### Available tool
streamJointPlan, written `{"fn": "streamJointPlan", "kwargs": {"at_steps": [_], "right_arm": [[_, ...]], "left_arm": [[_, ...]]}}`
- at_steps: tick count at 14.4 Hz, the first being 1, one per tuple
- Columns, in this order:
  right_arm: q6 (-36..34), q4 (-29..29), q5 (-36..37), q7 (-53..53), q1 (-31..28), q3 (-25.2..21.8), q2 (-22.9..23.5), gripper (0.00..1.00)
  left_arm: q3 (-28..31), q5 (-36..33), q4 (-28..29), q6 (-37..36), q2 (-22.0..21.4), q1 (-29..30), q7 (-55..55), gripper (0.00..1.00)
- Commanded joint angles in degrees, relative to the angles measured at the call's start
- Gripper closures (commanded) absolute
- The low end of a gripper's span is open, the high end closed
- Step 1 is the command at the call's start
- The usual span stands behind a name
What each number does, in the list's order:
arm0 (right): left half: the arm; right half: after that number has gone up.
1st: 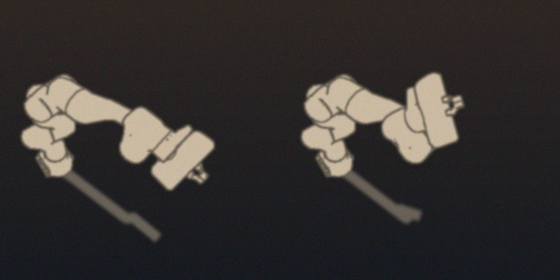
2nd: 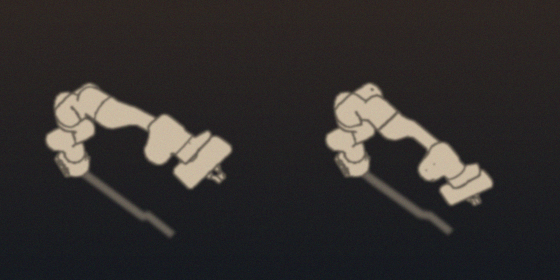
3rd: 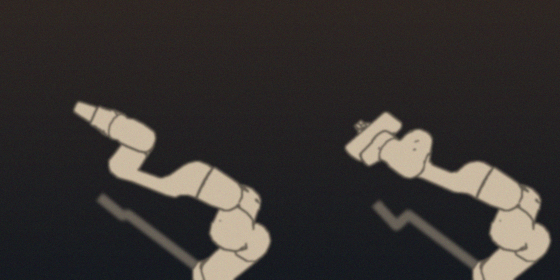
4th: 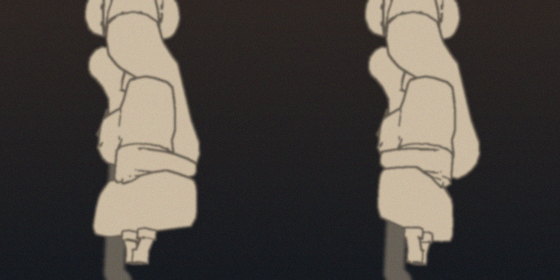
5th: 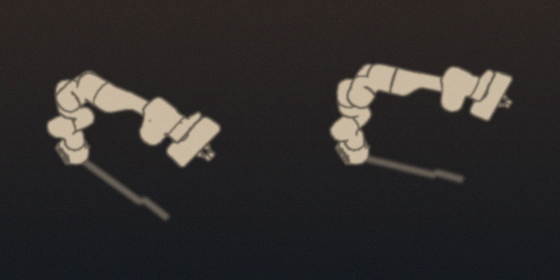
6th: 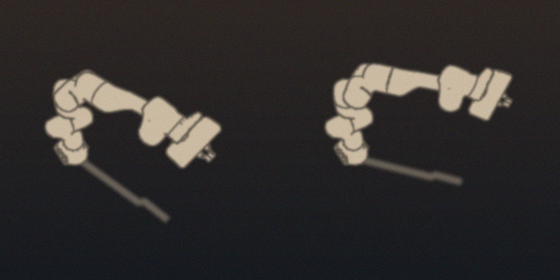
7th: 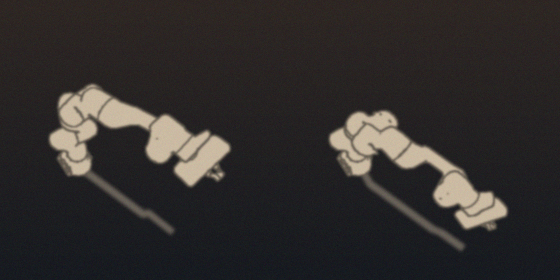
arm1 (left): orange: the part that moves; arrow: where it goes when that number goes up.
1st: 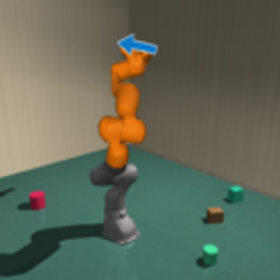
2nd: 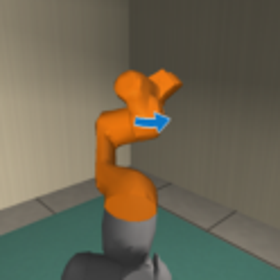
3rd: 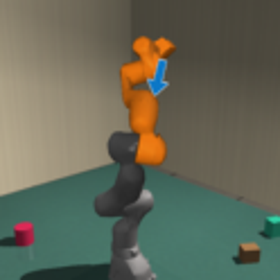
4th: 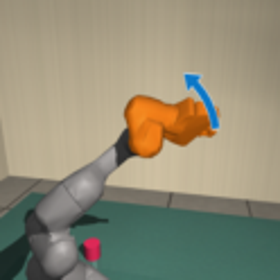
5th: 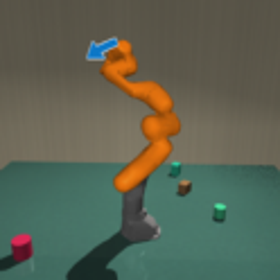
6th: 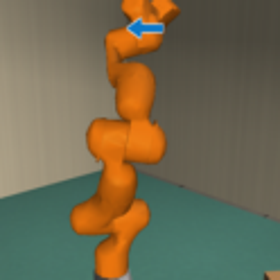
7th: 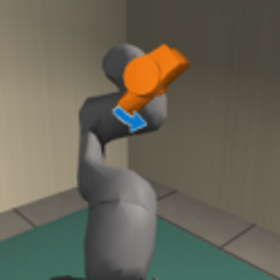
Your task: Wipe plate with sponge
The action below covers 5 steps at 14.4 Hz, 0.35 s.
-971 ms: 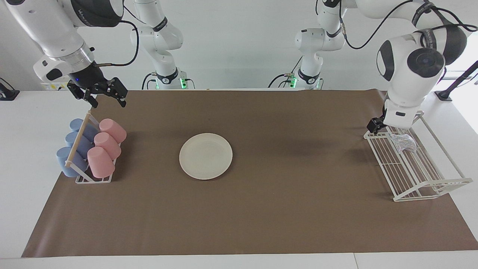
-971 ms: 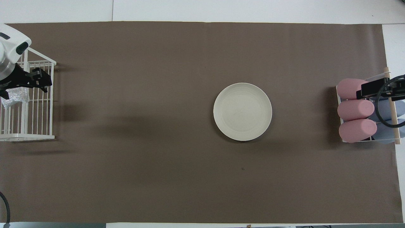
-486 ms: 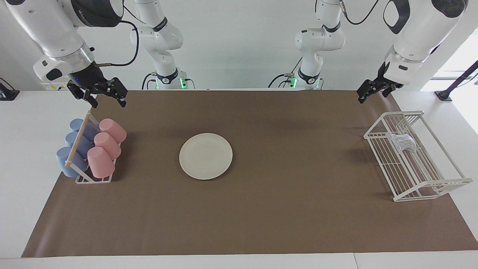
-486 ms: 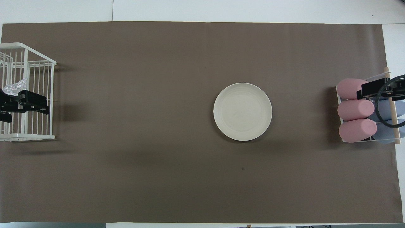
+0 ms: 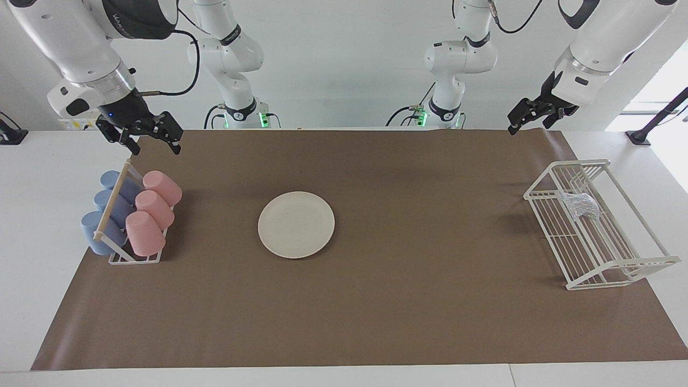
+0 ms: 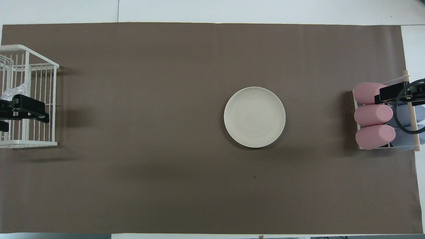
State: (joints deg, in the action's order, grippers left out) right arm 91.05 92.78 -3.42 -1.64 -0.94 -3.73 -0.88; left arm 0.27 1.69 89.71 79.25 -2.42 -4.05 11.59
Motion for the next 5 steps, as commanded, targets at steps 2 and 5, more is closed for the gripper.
{"fn": "streamJointPlan", "kwargs": {"at_steps": [2, 5], "right_arm": [[-0.35, -0.58, 0.95, -1.26, -0.29, 0.22, 0.17, 0.00], [-0.35, -0.58, 0.95, -1.26, -0.29, 0.22, 0.26, 0.00]], "left_arm": [[0.96, 1.03, 0.73, 0.90, -0.48, -0.17, -2.98, 0.00], [0.88, 1.03, 0.73, 0.73, -0.84, -0.26, -2.80, 0.00]]}}
